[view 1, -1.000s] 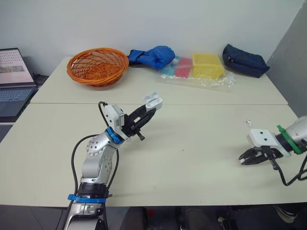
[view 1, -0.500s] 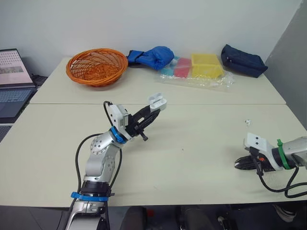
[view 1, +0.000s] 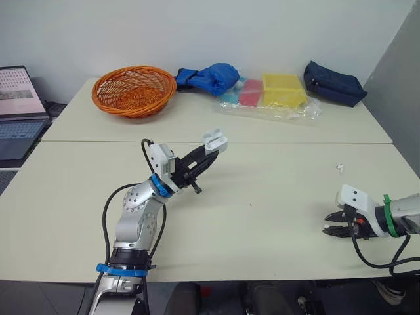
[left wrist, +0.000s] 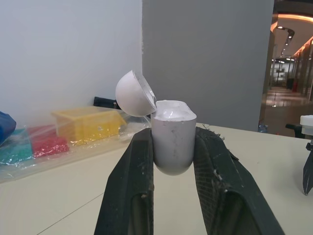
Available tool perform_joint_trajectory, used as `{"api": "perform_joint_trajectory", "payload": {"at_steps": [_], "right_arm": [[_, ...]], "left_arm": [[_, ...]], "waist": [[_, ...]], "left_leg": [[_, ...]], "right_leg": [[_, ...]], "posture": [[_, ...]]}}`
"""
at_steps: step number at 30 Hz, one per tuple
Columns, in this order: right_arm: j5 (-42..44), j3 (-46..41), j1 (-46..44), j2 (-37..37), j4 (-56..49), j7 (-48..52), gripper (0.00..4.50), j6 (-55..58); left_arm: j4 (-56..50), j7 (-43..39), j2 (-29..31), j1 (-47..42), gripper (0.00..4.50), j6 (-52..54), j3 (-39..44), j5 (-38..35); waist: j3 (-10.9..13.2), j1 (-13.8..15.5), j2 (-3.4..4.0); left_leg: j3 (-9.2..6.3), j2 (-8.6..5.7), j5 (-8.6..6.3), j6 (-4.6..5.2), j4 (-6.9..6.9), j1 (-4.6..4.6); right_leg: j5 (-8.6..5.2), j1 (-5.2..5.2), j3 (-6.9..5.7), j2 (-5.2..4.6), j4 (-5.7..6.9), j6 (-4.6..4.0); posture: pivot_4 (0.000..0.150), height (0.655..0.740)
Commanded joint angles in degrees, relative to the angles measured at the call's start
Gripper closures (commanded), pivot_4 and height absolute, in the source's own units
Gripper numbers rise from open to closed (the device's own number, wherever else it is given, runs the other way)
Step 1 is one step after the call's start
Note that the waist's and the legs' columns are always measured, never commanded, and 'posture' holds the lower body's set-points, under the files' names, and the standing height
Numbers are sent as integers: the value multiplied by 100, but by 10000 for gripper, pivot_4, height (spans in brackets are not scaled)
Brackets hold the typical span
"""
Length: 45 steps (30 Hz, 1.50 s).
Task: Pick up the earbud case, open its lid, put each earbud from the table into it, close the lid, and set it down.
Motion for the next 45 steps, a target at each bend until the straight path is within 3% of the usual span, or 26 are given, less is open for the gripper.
{"api": "perform_joint_trajectory", "payload": {"at_steps": [1, 15, 45], "right_arm": [[-88, -144, 45, 47, -58, -78, 26294, 100], [-276, -152, -558, -74, 623, 326, 26294, 191], [67, -442, -834, -132, 570, 600, 26294, 1081]], "left_arm": [[-156, -62, 5, -100, 37408, -40, 2, -85], [-113, -102, 7, -118, 37408, -45, 28, -66], [10, -200, -26, -189, 37408, -67, 16, -73]], "waist": [[0, -2, 0], [0, 0, 1], [0, 0, 1]], "left_leg": [[0, 0, 0, 0, 1, 0], [-3, -1, 0, 0, 2, -14], [-3, -2, 0, 0, 2, -20]], "right_leg": [[0, 0, 0, 0, 0, 0], [2, -9, -4, 1, -3, 4], [3, -15, -4, 1, -6, 5]], "posture": [[1500, 7400], [1500, 7400], [1500, 7400]]}}
